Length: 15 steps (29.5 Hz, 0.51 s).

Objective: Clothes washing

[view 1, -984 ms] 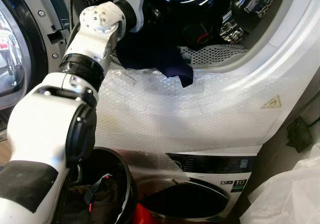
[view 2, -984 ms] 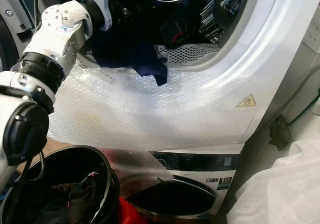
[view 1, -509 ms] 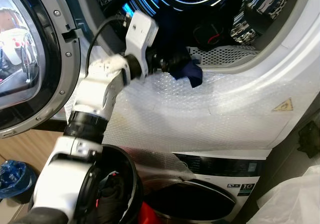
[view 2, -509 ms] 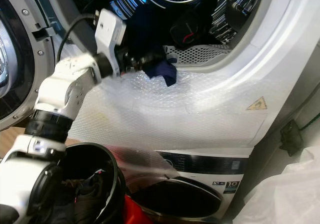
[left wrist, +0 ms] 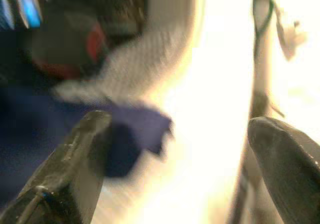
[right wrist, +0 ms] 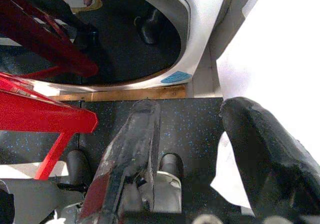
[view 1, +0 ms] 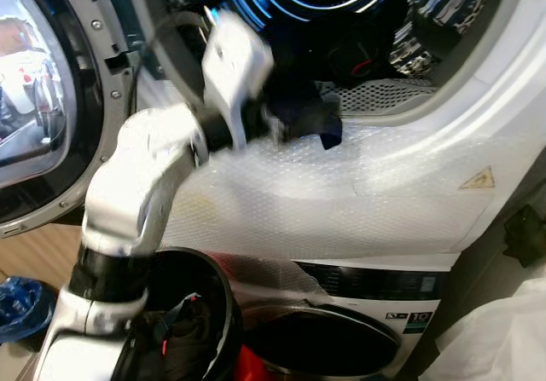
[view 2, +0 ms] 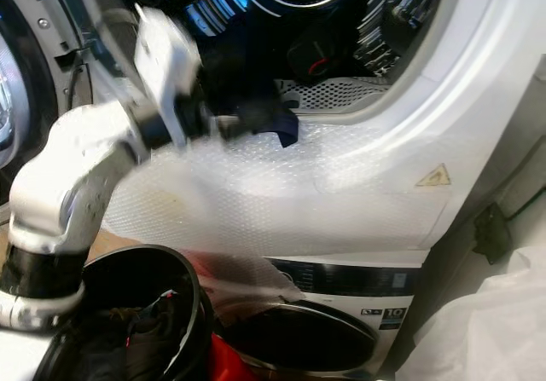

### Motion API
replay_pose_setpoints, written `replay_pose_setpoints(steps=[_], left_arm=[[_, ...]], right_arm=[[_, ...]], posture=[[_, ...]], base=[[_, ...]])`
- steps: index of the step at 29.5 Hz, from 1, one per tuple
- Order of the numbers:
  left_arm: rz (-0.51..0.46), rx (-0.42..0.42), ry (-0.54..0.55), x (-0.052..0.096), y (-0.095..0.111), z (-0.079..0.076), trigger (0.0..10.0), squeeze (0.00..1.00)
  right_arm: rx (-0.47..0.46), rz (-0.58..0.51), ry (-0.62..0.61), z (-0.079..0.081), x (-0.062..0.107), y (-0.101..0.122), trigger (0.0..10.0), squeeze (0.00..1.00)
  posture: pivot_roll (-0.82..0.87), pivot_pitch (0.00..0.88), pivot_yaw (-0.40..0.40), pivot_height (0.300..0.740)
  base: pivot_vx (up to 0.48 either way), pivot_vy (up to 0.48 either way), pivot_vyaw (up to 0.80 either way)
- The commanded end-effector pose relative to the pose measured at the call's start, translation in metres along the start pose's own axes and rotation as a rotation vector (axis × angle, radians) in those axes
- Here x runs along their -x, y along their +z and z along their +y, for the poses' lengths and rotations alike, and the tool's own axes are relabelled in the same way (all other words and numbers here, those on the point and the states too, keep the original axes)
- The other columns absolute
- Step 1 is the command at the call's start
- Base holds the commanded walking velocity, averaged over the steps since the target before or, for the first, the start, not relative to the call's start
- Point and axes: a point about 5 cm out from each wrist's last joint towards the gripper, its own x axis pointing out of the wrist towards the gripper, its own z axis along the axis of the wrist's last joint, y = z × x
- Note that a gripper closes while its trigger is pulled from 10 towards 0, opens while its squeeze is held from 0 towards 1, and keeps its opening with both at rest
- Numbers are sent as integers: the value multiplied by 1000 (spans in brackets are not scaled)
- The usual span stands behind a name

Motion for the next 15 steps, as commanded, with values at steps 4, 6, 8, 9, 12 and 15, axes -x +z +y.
replay_pose_setpoints(steps=[4, 6, 8, 9, 12, 15], left_arm=[[-44, 94, 43, -9, 3, 7, 10000, 0], [-57, 85, 67, -13, 6, 13, 10000, 0], [-78, 90, 96, -20, 13, 23, 10000, 0], [-72, 86, 118, -22, 14, 27, 10000, 0], [-38, 95, 198, -26, 13, 40, 10000, 0], [25, 85, 282, -29, 9, 54, 10000, 0]], right_arm=[[-2, 23, 9, 2, 1, -4, 10000, 0], [-1, 19, 7, 1, 1, -3, 10000, 0], [-6, 13, -2, -1, 1, -2, 10000, 0], [-5, 13, -3, -1, 0, -2, 10000, 0], [-8, 14, -10, -3, 1, -3, 10000, 0], [-12, 15, -19, -6, 2, -5, 10000, 0]], posture=[[-31, 0, 126, 740], [-41, 0, 128, 740], [-45, 0, 128, 740], [-55, 0, 130, 740], [-55, 0, 130, 740], [-75, 0, 134, 740]], base=[[0, 0, 0], [0, 0, 0], [0, 0, 0], [0, 0, 0], [0, 0, 0], [0, 0, 0]])
